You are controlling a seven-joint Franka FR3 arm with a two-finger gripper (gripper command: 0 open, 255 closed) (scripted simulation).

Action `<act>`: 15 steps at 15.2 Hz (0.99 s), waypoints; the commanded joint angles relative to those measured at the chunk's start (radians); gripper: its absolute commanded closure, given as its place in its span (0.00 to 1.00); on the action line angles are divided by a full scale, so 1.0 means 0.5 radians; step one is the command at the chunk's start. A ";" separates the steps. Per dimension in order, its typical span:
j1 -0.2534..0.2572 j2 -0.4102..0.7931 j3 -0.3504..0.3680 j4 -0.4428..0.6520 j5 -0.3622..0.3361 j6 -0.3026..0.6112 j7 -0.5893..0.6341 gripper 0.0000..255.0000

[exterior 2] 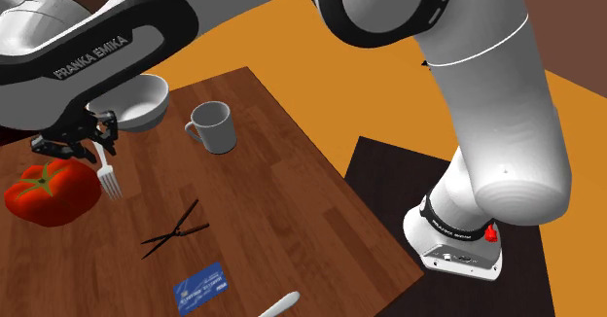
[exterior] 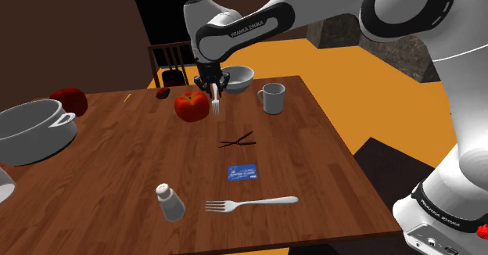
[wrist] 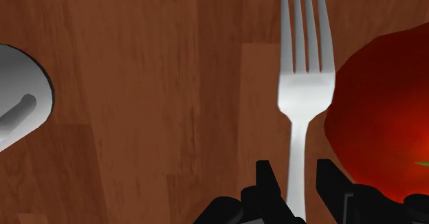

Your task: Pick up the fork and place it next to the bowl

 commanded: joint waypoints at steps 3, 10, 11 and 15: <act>-0.005 0.026 -0.013 -0.064 -0.021 0.085 0.026 1.00; -0.002 0.075 -0.034 -0.114 -0.052 0.179 0.055 1.00; -0.002 0.075 -0.034 -0.114 -0.052 0.179 0.055 1.00; 0.000 0.074 -0.037 -0.114 -0.049 0.179 0.054 1.00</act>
